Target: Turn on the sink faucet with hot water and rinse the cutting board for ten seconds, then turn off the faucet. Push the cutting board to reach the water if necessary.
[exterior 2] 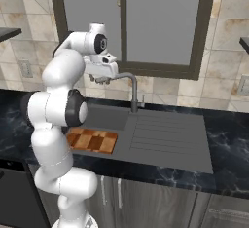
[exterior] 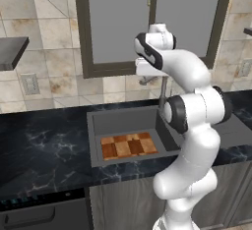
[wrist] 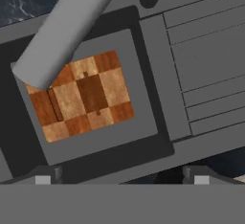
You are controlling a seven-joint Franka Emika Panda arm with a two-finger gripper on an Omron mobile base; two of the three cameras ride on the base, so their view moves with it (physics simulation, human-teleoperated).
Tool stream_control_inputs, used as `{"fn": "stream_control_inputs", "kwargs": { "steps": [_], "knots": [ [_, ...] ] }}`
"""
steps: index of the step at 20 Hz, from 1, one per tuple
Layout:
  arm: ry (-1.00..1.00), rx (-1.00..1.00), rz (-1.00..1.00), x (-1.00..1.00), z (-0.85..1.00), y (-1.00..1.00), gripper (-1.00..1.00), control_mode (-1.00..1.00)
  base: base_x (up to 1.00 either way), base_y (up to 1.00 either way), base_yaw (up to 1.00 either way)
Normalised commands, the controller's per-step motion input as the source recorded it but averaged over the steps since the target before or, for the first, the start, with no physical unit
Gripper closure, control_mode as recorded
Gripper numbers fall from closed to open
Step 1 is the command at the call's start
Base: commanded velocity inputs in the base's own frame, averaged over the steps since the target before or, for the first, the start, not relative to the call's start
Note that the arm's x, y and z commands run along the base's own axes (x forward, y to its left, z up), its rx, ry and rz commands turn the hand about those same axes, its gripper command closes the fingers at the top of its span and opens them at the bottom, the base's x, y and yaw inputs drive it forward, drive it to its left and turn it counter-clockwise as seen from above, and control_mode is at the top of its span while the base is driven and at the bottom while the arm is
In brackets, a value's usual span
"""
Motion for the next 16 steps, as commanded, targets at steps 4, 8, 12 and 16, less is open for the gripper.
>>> {"fn": "stream_control_inputs", "kwargs": {
  "steps": [4, 8, 12, 16],
  "knots": [
    [-0.17, 0.03, 0.01, -0.74, 0.0, -0.59, -1.0, -1.0, 0.0, 0.0, 0.0],
    [-0.19, 0.04, 0.05, -0.65, 0.0, -0.66, -1.0, -1.0, 0.0, 0.0, 0.0],
    [-0.23, 0.03, 0.12, -0.36, 0.0, -0.74, -1.0, -1.0, 0.0, 0.0, 0.0],
    [-0.25, 0.01, 0.15, -0.18, -0.01, -0.75, -1.0, -1.0, 0.0, 0.0, 0.0]
  ]
}}
